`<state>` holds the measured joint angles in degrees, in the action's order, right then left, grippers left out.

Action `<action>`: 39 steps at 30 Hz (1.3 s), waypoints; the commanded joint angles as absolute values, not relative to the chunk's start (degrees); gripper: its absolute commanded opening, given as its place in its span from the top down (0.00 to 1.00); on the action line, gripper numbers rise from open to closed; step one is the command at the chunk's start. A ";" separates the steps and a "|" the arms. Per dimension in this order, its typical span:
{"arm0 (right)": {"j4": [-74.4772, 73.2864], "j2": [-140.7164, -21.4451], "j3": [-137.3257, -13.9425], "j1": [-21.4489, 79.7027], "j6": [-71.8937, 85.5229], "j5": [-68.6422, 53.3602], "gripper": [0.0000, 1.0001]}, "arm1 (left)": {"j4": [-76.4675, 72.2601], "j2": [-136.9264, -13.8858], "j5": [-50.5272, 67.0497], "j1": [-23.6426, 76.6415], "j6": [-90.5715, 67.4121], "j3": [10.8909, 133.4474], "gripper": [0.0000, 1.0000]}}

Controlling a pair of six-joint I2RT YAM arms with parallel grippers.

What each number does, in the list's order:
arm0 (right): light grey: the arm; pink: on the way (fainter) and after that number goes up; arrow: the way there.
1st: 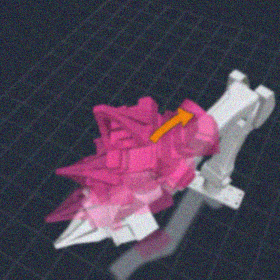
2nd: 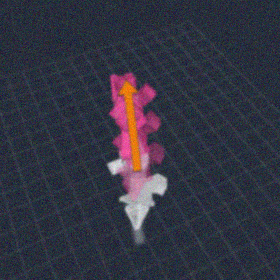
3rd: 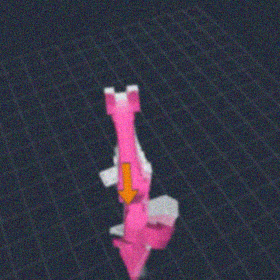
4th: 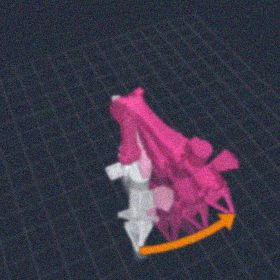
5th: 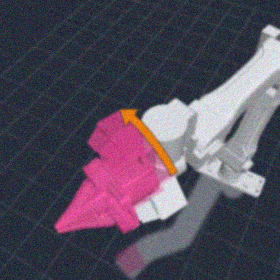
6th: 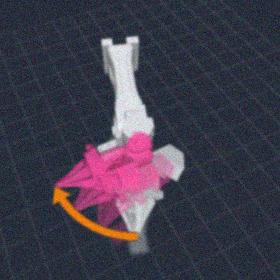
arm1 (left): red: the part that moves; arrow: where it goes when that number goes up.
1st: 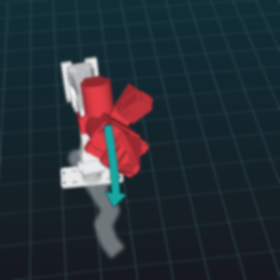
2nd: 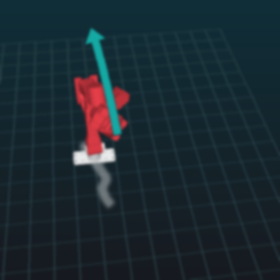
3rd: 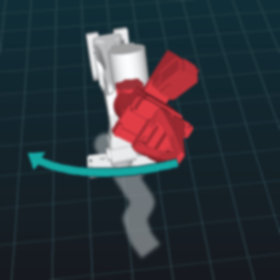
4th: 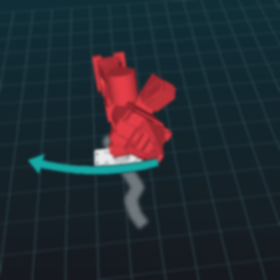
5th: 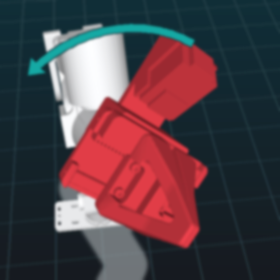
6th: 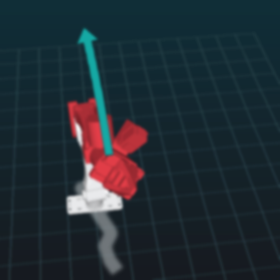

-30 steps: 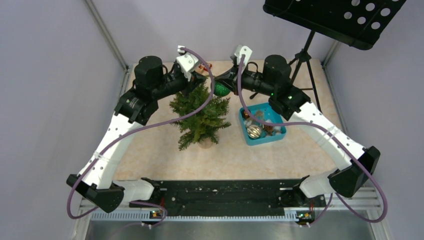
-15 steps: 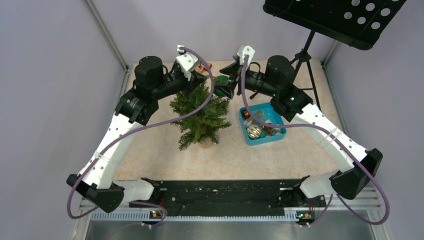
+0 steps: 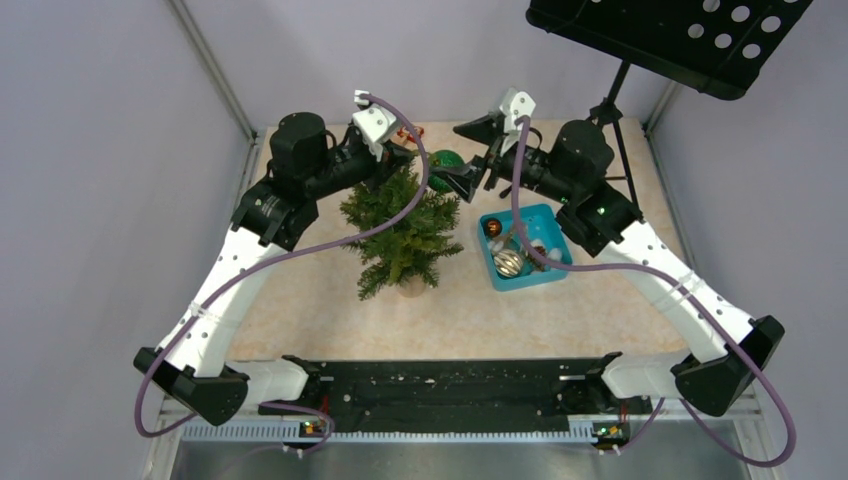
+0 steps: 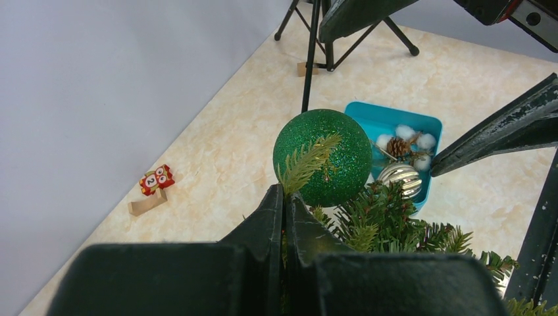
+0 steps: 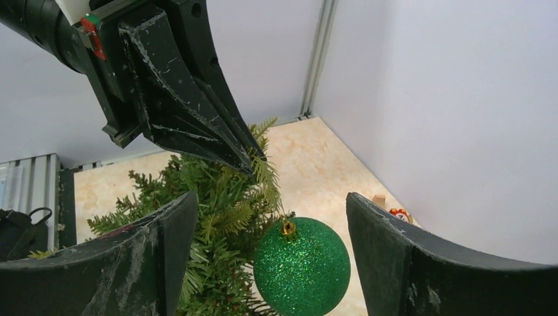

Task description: Decorate the small christmas tree

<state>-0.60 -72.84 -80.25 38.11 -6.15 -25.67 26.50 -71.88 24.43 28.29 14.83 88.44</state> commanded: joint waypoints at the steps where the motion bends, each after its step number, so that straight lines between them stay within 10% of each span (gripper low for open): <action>1: 2.25 -71.19 -79.87 37.88 -5.03 -24.62 0.18 | 30.46 -72.80 24.79 28.62 13.37 86.42 0.97; 39: 3.25 -71.48 -79.51 37.88 -2.64 -25.54 0.08 | 31.29 -73.49 26.13 28.57 12.43 87.87 0.59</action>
<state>1.23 -72.79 -79.37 38.11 -2.81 -24.71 27.24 -72.18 24.67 28.29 13.58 87.96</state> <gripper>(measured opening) 0.915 0.390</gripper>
